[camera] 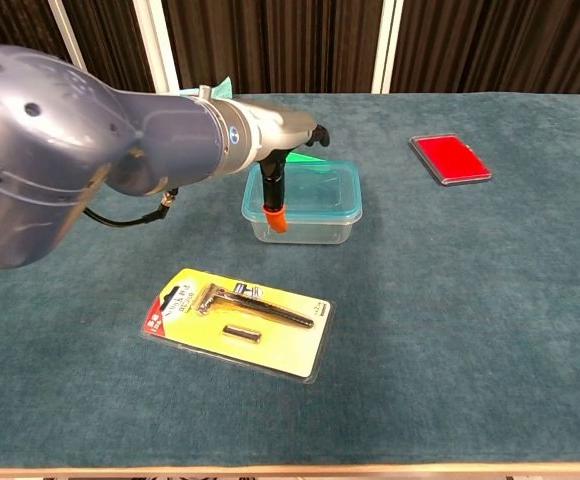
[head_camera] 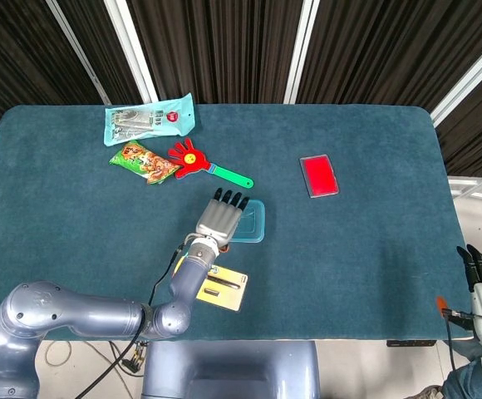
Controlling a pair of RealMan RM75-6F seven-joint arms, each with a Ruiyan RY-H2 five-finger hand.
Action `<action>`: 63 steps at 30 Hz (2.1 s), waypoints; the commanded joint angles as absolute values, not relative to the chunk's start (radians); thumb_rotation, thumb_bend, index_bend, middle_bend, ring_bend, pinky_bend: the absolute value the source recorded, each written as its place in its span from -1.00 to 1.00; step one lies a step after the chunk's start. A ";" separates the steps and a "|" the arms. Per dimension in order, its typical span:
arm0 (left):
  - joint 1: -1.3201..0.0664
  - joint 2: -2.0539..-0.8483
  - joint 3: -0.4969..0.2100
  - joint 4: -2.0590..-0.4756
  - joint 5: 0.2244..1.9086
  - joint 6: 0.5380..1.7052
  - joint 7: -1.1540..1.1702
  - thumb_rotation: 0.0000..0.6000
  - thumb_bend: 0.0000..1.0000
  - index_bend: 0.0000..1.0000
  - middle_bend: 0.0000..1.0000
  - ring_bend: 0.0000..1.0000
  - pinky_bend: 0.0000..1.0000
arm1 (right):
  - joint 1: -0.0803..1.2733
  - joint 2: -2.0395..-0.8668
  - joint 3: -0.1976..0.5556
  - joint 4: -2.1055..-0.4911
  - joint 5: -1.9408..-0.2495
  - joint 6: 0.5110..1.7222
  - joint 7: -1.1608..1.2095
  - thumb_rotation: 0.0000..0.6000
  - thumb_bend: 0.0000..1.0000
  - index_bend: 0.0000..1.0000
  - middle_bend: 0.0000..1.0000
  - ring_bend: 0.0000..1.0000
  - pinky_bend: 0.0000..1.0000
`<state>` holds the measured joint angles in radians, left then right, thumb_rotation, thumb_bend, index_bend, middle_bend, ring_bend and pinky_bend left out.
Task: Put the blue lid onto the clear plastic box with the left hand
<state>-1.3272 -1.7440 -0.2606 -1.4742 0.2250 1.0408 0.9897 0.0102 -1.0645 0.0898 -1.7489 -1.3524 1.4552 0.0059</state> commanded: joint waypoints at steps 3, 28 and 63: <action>-1.308 -1.714 -0.268 -1.536 0.324 1.099 0.952 1.00 -0.82 -1.00 -0.87 -0.96 -1.00 | 0.009 -1.064 0.092 -1.751 -1.350 1.458 0.006 1.00 -0.33 -1.00 -0.97 -1.00 -1.00; -1.282 -1.796 -0.340 -1.312 0.460 1.024 0.757 1.00 0.02 0.30 0.18 -0.50 -0.89 | 0.006 -1.062 0.092 -1.756 -1.338 1.452 0.020 1.00 -0.33 -1.00 -0.97 -1.00 -1.00; -1.388 -2.044 -0.384 -0.845 0.595 0.842 0.723 1.00 0.03 0.30 0.10 -0.51 -0.88 | 0.000 -1.058 0.094 -1.764 -1.323 1.452 0.022 1.00 -0.33 -1.00 -0.97 -1.00 -1.00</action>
